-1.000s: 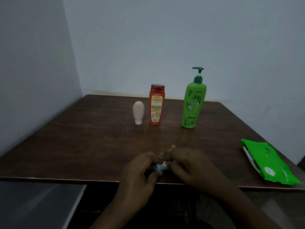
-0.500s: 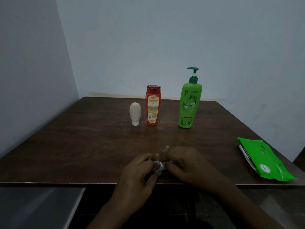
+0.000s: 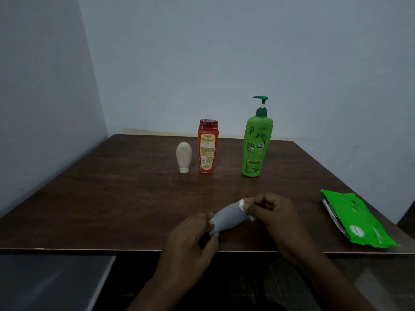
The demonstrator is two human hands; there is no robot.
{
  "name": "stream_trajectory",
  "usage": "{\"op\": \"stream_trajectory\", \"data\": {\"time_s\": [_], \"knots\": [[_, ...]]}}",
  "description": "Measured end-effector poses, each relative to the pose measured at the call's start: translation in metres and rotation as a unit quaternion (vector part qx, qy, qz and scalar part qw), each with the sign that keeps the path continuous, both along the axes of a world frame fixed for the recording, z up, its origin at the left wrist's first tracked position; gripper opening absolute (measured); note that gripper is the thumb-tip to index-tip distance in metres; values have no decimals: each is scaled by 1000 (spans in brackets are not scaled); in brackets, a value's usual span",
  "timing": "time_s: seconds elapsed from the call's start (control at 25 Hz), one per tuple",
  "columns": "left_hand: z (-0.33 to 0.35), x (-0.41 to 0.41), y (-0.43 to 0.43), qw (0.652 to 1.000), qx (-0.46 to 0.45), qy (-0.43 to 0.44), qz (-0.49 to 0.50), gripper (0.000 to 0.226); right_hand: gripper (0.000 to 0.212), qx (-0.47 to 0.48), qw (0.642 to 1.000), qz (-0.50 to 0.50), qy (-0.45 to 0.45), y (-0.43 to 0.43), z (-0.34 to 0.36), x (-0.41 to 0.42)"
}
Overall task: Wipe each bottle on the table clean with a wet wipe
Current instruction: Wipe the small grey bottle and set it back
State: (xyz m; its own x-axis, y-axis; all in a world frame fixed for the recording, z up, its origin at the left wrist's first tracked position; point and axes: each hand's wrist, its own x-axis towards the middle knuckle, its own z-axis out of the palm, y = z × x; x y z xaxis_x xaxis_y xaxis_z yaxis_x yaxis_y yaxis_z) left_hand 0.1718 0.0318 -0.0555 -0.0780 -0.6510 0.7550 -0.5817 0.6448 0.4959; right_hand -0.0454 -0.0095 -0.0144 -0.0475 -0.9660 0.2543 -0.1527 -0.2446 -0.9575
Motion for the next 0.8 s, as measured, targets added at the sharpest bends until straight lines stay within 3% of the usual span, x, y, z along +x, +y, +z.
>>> {"op": "stream_trajectory", "data": {"time_s": [0.08,0.2,0.32,0.44,0.6,0.72,0.8], "knots": [[4,-7,3,997,26,70,21,29,10,65,978,-8,-199,0,2,11],[16,-23,6,983,60,168,38,26,14,66,947,-34,-311,10,8,35],[30,-33,3,955,107,273,32,25,5,92,952,10,-292,28,5,53],[36,-37,2,911,176,373,-9,26,9,97,960,12,-263,25,11,38],[36,-45,7,898,208,387,-23,25,4,-14,952,-64,-299,12,32,26],[41,-45,9,893,221,390,-26,25,4,-48,974,-37,-220,27,19,40],[46,-39,10,868,254,422,-56,27,3,-32,990,22,-135,38,14,37]]}}
